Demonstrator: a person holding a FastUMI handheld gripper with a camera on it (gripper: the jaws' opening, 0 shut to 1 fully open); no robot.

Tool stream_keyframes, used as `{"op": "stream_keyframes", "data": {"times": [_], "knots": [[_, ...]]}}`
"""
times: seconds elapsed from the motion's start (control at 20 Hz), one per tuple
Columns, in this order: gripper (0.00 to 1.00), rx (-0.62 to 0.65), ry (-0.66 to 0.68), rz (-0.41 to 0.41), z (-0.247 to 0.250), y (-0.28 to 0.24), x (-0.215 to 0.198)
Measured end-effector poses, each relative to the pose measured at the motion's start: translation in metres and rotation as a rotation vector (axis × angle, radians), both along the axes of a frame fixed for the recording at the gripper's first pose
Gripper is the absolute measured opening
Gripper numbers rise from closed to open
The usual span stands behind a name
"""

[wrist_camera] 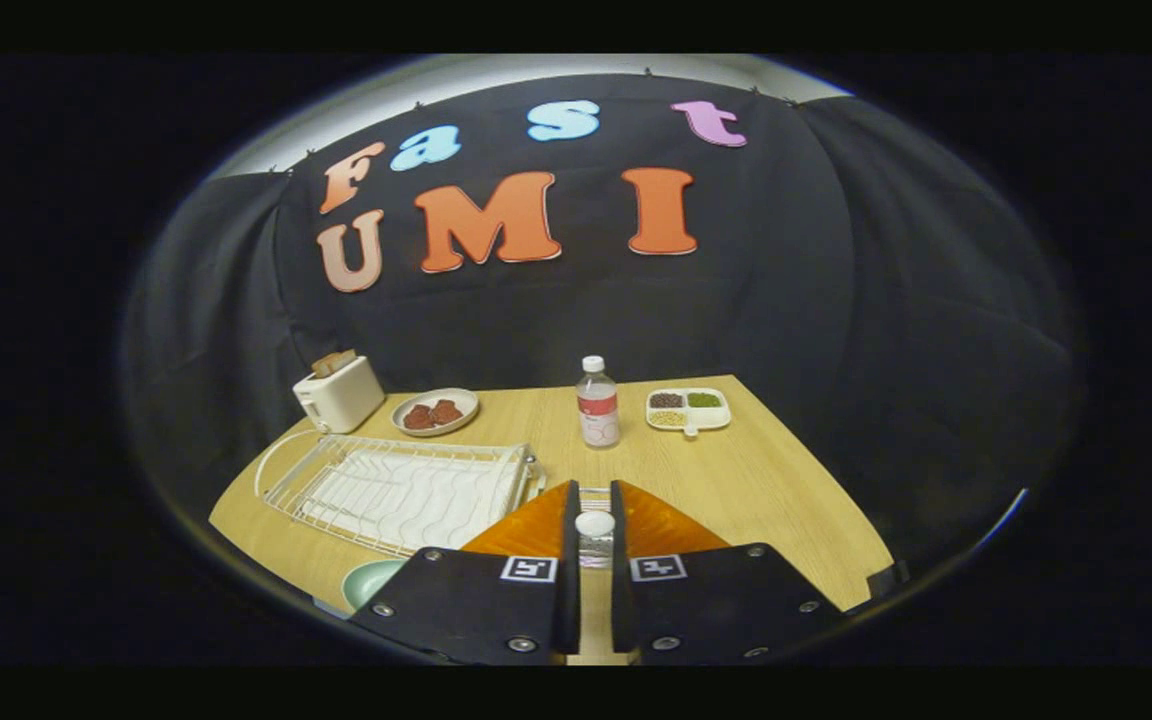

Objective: Take the plate from the dish rack, then take the spoon from the basket and place it into the plate.

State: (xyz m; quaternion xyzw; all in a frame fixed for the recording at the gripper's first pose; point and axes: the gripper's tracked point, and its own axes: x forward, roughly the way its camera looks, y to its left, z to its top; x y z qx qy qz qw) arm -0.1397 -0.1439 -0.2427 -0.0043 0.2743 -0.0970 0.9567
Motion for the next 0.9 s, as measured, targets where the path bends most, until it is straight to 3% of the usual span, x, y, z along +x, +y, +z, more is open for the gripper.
{"op": "stream_keyframes", "data": {"times": [0.35, 0.9], "knots": [[0.12, -0.021, -0.034, 0.119, 0.04, 0.035, -0.009], [0.12, 0.078, 0.047, 0.348, 0.017, 0.111, -0.029]]}}
